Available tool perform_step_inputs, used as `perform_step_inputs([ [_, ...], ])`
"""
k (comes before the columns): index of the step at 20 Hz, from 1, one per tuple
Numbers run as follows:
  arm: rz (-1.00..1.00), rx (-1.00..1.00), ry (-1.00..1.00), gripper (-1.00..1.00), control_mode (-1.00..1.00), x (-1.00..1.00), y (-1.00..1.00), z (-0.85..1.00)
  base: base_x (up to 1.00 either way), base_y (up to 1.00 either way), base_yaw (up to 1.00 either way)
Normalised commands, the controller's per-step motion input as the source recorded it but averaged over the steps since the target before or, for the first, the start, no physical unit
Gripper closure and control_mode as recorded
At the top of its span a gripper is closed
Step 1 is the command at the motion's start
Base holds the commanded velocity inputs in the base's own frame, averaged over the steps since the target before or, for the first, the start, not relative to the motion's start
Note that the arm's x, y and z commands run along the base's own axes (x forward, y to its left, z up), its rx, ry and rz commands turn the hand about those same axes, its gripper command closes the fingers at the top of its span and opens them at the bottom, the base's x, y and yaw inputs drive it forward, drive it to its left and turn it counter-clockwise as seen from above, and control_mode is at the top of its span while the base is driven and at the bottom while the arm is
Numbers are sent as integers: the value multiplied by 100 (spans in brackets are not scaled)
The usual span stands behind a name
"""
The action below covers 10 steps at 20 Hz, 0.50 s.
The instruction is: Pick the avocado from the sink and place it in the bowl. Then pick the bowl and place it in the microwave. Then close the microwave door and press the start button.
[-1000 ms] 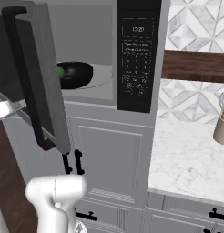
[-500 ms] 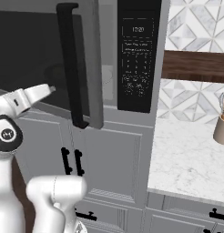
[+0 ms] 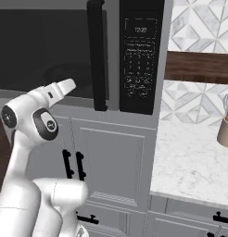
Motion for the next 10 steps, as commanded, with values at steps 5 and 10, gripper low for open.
perform_step_inputs([
  [5,20,7,12,-100,-100,68,5,-29,0,0,0],
  [10,10,3,7,-100,-100,-36,3,-6,0,0,0],
])
